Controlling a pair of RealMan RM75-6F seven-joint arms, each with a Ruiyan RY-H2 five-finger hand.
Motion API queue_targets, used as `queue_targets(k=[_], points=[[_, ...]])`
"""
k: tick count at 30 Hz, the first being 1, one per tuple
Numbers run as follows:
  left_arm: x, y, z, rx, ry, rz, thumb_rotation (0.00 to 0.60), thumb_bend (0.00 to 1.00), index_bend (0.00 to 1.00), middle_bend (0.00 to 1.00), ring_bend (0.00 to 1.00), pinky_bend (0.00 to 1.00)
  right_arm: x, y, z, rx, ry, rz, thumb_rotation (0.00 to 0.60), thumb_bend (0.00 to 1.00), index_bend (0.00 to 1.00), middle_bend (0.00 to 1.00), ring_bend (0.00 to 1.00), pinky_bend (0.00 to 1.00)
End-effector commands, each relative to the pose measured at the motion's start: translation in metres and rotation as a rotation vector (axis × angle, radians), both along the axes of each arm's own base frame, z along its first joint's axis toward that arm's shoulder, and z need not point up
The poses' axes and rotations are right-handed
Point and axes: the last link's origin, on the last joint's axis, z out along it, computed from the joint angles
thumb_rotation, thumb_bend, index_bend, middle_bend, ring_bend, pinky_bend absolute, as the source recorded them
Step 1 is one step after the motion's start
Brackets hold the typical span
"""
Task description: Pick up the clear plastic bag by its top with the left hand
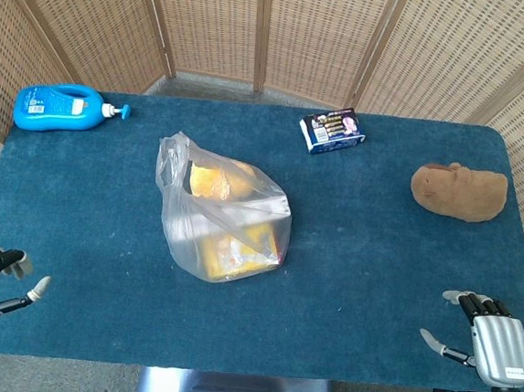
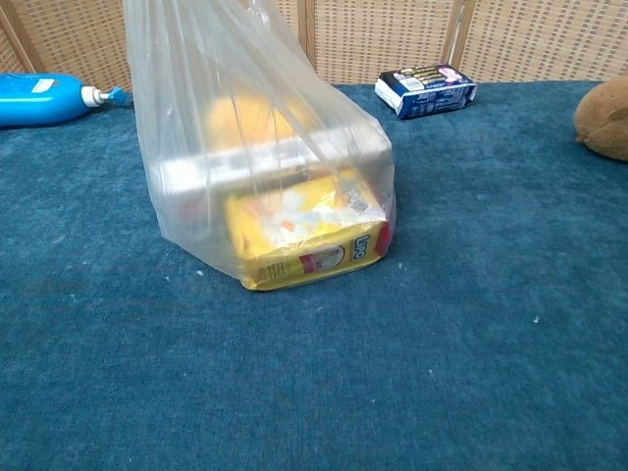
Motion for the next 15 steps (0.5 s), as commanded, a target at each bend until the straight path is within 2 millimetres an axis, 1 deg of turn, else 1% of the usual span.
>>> queue_targets(k=[1, 7, 12, 15], points=[[0.0003, 0.0004, -0.0008, -0.004, 0.000, -0.001, 0.085, 0.24, 0.57, 0.62, 0.57, 0.32, -0.0004, -0.0004, -0.0002, -0.001, 0.000, 0.000, 0.268, 0.22, 0.34, 0.41, 0.39, 0.36], [-0.0019, 0.0010, -0.0033, -0.016, -0.004, 0.010, 0.082, 0.24, 0.57, 0.62, 0.57, 0.32, -0.0002, 0.0001, 0.0007, -0.004, 0.002, 0.007, 0.274, 0.22, 0.34, 0.41, 0.39, 0.35], [-0.0005, 0.0018, -0.0015, -0.015, -0.013, -0.003, 0.086, 0.24, 0.57, 0.62, 0.57, 0.32, -0.0004, 0.0036, 0.0020, -0.015, 0.000, 0.010, 0.272, 0.22, 0.34, 0.41, 0.39, 0.35], [0.0015, 0.0045, 0.0003, -0.010, -0.076, -0.001, 0.089, 0.24, 0.57, 0.62, 0.57, 0.32, 0.0003, 0.0051, 0.0023, -0.020, -0.004, 0.012, 0.275, 0.22, 0.34, 0.41, 0.39, 0.35]])
